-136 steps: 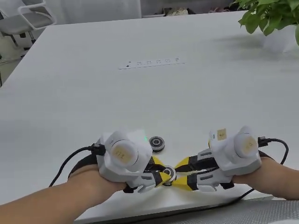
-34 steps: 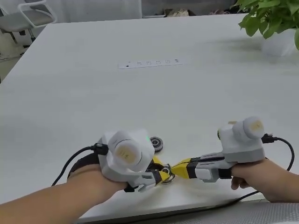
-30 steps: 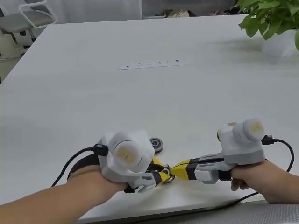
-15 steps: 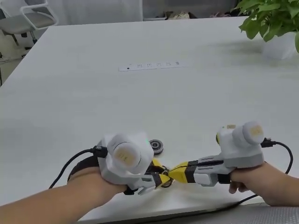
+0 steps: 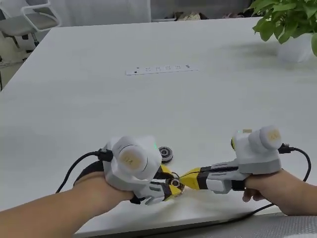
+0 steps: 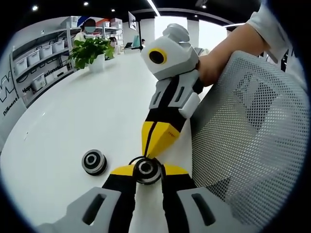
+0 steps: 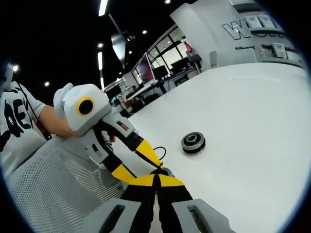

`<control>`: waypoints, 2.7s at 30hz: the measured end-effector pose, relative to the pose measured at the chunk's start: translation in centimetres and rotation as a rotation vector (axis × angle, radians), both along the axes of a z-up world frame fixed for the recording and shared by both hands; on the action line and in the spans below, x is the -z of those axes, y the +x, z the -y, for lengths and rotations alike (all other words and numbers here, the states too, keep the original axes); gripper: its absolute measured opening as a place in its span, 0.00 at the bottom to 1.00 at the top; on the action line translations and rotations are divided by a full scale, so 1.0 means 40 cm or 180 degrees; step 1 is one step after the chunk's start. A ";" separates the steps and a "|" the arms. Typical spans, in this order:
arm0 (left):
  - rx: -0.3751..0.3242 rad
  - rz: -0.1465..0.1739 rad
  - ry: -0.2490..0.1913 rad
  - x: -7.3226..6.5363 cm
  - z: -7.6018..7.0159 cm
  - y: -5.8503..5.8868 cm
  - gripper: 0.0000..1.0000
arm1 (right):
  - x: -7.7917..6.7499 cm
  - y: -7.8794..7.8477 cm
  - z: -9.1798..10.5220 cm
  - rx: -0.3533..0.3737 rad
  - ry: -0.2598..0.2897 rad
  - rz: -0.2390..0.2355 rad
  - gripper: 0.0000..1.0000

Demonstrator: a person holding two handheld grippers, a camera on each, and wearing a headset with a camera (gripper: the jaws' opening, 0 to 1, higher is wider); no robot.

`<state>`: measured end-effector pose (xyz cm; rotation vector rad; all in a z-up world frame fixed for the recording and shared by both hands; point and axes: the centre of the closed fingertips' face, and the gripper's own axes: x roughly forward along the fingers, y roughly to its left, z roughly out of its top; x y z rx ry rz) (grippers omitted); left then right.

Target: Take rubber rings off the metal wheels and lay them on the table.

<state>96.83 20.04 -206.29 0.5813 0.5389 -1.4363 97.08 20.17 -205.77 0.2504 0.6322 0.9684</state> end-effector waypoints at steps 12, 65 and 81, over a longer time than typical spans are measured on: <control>-0.0142 -0.0132 -0.0257 -0.077 -0.036 -0.005 0.26 | -0.015 -0.007 -0.005 -0.0026 0.0061 -0.0020 0.00; -0.1078 -0.0079 -0.0712 -0.252 -0.331 0.043 0.88 | -0.095 0.081 -0.123 -0.0356 0.0102 0.0042 0.00; -0.1254 -0.0006 -0.0761 -0.273 -0.376 0.054 0.99 | -0.075 0.084 -0.174 -0.0458 0.0068 -0.0041 0.00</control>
